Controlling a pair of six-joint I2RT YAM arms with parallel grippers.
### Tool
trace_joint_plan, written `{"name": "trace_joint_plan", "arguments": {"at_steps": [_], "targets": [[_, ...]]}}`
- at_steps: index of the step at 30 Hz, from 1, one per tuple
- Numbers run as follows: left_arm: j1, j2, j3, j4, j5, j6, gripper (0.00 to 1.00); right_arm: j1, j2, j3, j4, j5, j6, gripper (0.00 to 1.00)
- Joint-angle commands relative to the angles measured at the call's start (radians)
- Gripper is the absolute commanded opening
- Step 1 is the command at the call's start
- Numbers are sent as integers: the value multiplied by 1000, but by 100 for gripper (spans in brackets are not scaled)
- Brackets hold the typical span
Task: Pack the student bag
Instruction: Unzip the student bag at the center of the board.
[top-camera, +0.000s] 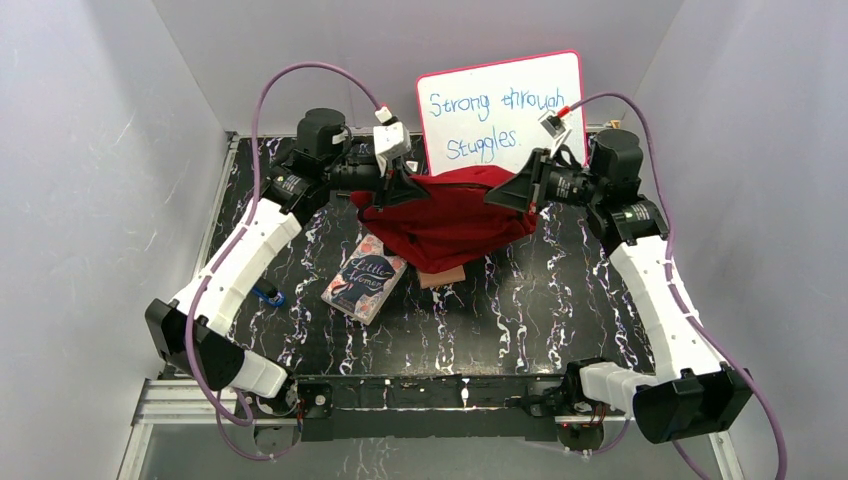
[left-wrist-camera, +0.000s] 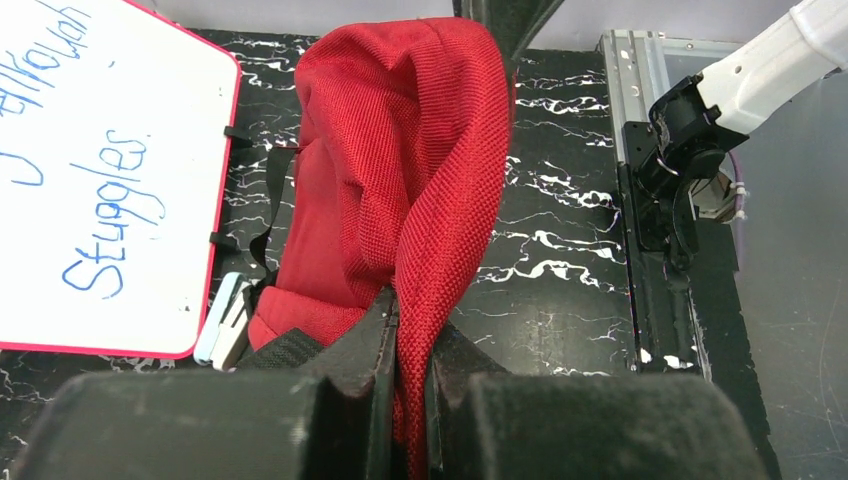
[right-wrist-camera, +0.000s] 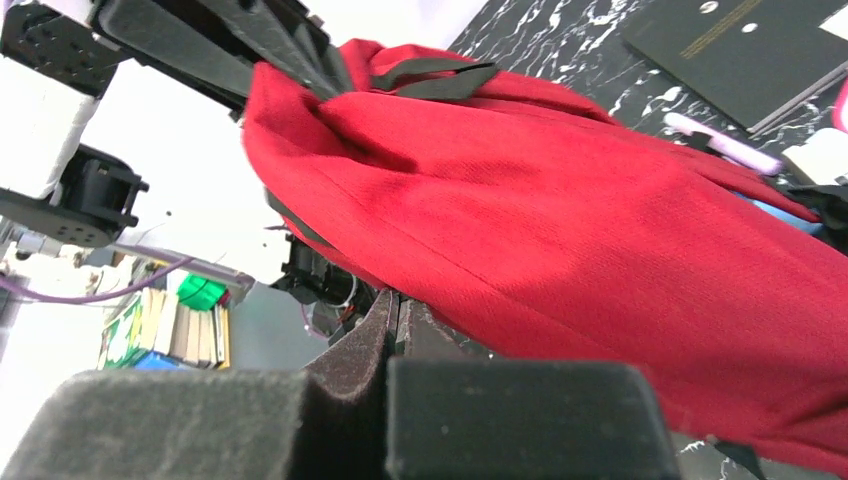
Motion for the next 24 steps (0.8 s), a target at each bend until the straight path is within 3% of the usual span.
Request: {"name": "trace_joint_plan", "arguments": {"at_steps": [1,9,18,24], "targets": [[-32,17,14,0,-45,-9,0,66,24,98,-7,-19,-20,0],[-60,32,12,0,-98,-12,0,195,104,221,-13,29,-34,0],[-78,49,17,13,-129,-18,0,412,210,366,-118,196,-121,0],[-78,34,-2,26,-177,-17,0,444,188,376,-188,333,-189,0]]}}
